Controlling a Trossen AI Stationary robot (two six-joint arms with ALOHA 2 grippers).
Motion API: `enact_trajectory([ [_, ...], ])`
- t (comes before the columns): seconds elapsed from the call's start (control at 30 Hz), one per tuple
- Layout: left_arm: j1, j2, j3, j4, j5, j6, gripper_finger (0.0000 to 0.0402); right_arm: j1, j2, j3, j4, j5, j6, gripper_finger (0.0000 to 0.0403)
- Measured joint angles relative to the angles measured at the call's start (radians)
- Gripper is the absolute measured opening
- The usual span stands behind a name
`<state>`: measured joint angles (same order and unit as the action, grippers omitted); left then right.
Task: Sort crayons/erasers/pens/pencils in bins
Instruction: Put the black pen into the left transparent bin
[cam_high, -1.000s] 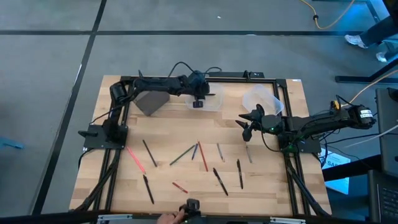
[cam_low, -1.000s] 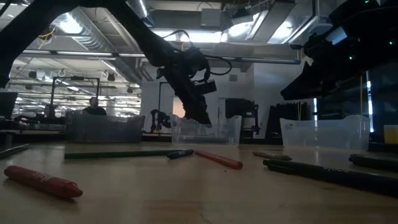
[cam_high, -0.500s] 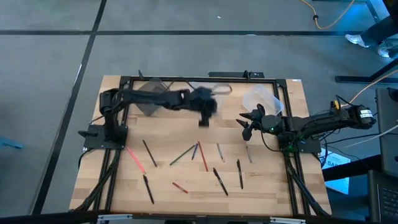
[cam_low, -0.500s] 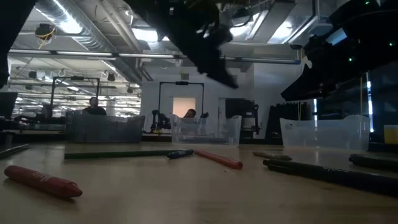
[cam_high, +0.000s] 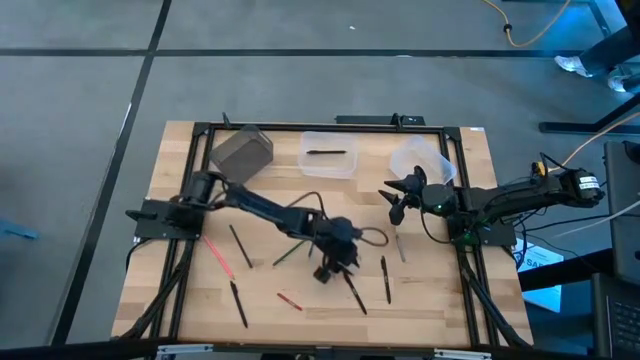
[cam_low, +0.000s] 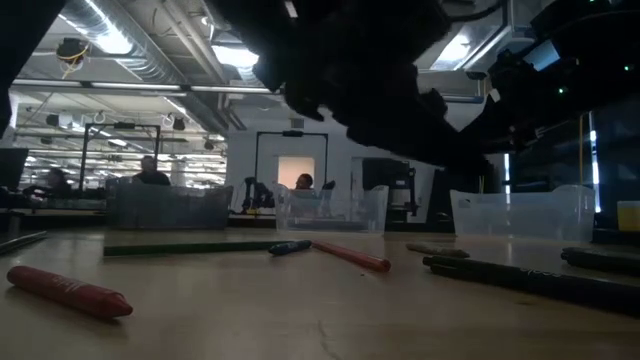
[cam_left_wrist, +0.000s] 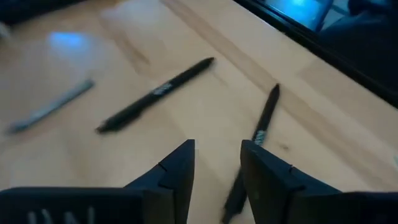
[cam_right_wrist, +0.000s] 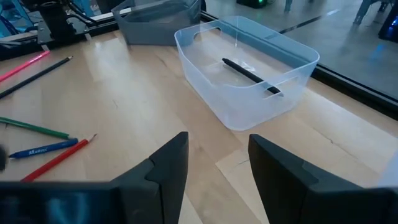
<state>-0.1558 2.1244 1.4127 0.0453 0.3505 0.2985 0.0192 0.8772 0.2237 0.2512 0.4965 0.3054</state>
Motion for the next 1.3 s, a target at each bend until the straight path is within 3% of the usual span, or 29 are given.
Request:
enact_trajectory([
  [0.3, -0.045, 0.126, 0.094, -0.055, 0.007, 0.053, 0.0163, 0.000, 0.000, 0.000, 0.002, 0.007, -0.021, 0.0172],
  [0.5, -0.046, 0.171, 0.132, -0.139, 0.007, 0.072, 0.0165, 0.000, 0.000, 0.000, 0.000, 0.003, -0.025, 0.0172],
  [0.67, -0.045, 0.168, 0.134, -0.171, -0.037, 0.072, 0.0140, 0.000, 0.000, 0.000, -0.008, 0.000, -0.026, 0.0172],
  [1.07, -0.038, 0.162, 0.133, -0.209, -0.068, 0.044, 0.0037, 0.000, 0.000, 0.000, -0.009, 0.000, -0.022, 0.0172],
  [1.3, -0.034, 0.123, 0.125, -0.250, -0.106, 0.013, 0.0031, 0.000, 0.000, 0.000, -0.009, 0.000, -0.022, 0.0172],
])
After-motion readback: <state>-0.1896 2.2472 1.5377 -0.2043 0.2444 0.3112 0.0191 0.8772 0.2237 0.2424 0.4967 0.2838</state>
